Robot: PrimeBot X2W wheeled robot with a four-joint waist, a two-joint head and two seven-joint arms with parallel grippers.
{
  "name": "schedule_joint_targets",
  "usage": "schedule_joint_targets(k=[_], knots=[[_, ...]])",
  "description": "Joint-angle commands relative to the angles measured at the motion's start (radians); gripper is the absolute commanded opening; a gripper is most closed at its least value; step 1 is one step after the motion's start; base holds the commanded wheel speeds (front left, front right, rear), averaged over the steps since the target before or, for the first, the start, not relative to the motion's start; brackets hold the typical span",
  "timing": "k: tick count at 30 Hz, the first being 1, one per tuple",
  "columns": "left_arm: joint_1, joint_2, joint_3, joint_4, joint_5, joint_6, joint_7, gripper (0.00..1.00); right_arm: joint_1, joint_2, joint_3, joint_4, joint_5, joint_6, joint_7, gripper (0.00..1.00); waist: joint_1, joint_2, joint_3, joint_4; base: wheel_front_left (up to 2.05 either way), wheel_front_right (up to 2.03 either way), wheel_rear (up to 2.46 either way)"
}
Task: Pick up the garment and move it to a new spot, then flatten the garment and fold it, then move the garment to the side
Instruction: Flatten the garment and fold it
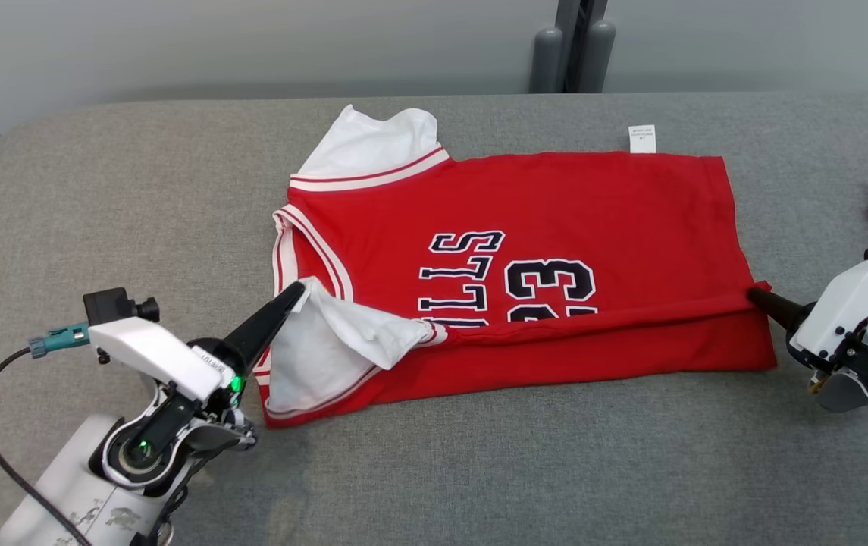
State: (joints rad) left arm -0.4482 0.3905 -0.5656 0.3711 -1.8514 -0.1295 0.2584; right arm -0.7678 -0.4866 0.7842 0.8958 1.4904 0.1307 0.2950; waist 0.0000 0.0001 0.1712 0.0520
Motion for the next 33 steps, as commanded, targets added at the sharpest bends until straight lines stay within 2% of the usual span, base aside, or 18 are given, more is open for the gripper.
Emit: schedule_joint_targets(k=[1, 16, 17, 18, 19, 20, 21, 29, 33], knots=[[-0.019, -0.011, 0.014, 0.005, 0.013, -0.002, -0.006, 0.00, -0.003, -0.006, 0.002, 0.001, -0.006, 0.000, -0.013, 0.00, 0.0000, -0.0001, 0.007, 0.000, 0.00, 0.00, 0.00], [-0.038, -0.113, 0.108, 0.080, 0.116, -0.002, -0.047, 0.00, -0.007, 0.008, 0.025, 0.011, -0.009, 0.000, -0.054, 0.00, 0.0000, -0.0001, 0.039, 0.004, 0.00, 0.00, 0.00], [-0.036, -0.119, 0.114, 0.084, 0.121, -0.002, -0.049, 0.00, -0.008, 0.007, 0.027, 0.017, -0.013, 0.000, -0.058, 0.16, 0.0000, -0.0001, 0.040, 0.004, 0.00, 0.00, 0.00], [-0.034, -0.123, 0.120, 0.091, 0.129, -0.002, -0.056, 0.00, -0.009, 0.007, 0.025, 0.027, -0.013, 0.000, -0.068, 0.47, 0.0000, -0.0001, 0.040, 0.005, 0.00, 0.00, 0.00], [-0.031, -0.128, 0.125, 0.101, 0.136, -0.002, -0.060, 0.19, -0.008, 0.013, 0.018, 0.039, -0.001, 0.000, -0.069, 0.98, 0.0000, -0.0001, 0.040, 0.005, 0.00, 0.00, 0.00], [-0.028, -0.133, 0.128, 0.124, 0.141, -0.002, -0.069, 0.67, -0.008, 0.021, 0.015, 0.047, 0.007, 0.000, -0.061, 1.00, 0.0000, -0.0001, 0.039, 0.005, 0.00, 0.00, 0.00], [-0.029, -0.138, 0.132, 0.148, 0.148, -0.002, -0.078, 1.00, -0.010, 0.025, 0.011, 0.058, 0.014, 0.000, -0.058, 1.00, 0.0000, -0.0001, 0.038, 0.005, 0.00, 0.00, 0.00], [-0.040, -0.177, 0.223, 0.175, 0.179, -0.002, -0.210, 1.00, -0.016, 0.032, -0.013, 0.078, 0.019, 0.000, -0.145, 1.00, 0.0000, -0.0001, 0.029, 0.006, 0.00, 0.00, 0.00], [-0.013, -0.179, 0.253, 0.145, 0.230, -0.002, -0.299, 1.00, 0.001, 0.009, -0.017, 0.035, -0.020, 0.000, -0.279, 1.00, 0.0000, -0.0001, 0.017, 0.009, 0.00, 0.00, 0.00]])
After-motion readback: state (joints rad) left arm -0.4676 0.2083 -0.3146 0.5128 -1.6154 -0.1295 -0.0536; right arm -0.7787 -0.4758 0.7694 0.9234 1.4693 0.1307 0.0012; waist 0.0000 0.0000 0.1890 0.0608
